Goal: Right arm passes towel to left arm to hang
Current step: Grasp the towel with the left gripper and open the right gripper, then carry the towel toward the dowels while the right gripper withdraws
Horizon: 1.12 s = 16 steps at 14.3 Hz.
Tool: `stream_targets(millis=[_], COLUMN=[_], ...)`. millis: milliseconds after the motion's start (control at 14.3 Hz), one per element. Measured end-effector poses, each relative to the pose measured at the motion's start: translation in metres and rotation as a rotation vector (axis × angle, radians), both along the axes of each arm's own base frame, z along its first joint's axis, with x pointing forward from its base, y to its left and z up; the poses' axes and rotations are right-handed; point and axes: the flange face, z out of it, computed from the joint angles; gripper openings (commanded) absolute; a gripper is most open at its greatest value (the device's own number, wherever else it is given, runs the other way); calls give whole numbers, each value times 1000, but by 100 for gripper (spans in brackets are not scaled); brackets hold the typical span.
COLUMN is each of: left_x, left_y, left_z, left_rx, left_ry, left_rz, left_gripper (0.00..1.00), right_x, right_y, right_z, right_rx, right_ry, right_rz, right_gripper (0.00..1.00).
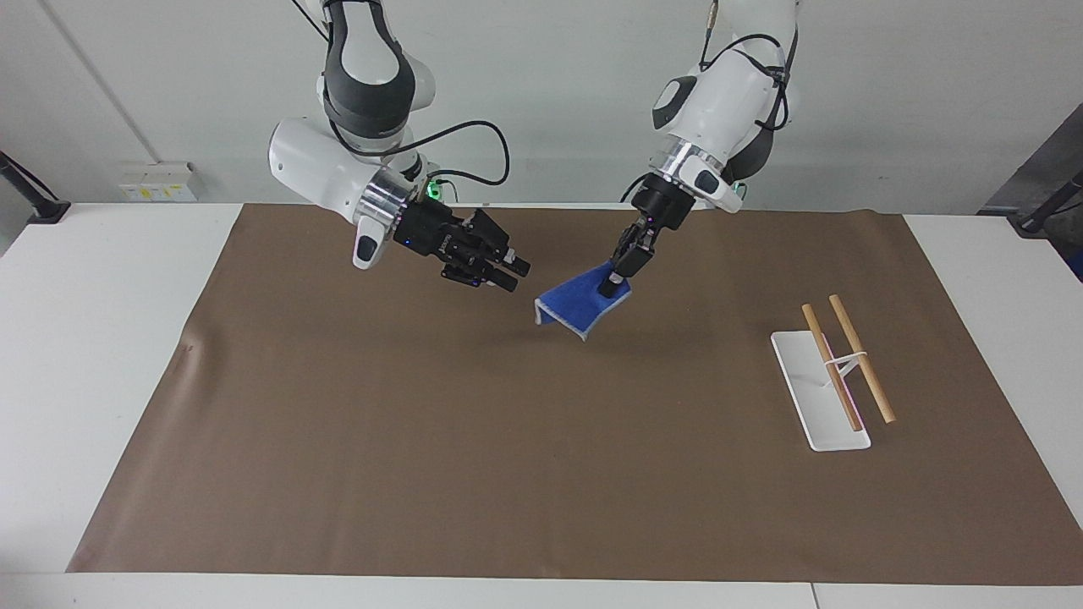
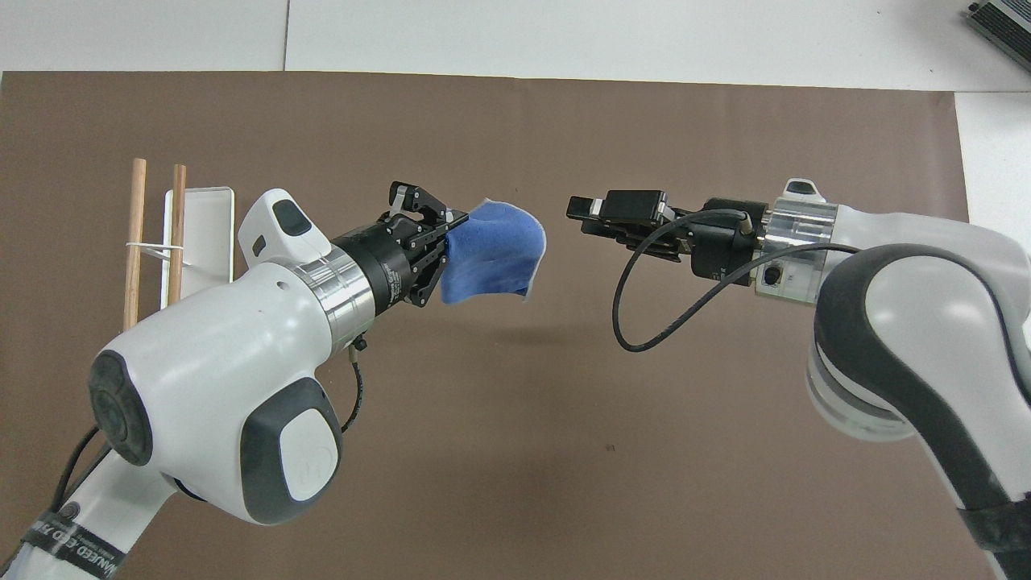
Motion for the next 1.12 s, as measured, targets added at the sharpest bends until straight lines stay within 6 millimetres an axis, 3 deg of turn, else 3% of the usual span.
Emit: stream_targets(millis=[350,700,840,1119], left_x=[30,55,60,65], left_y=[63,142,171,226], left_z=[-11,-18,-26,-39], left_rx=[70,96,102,115], left_ry=[-38,-33,-23,-5], left_rz=[44,166,217,317], left_gripper=[0,0,0,0], right_x=[2,1,2,-2], right_y=[-18,-31,-49,-90], right_z=[-3,-2,6,46], right_rx=[-390,-784,-869,-990], right_ry=[1,-20,9,106], right_rz=[32,83,115,149], right_gripper=[100,100,100,100])
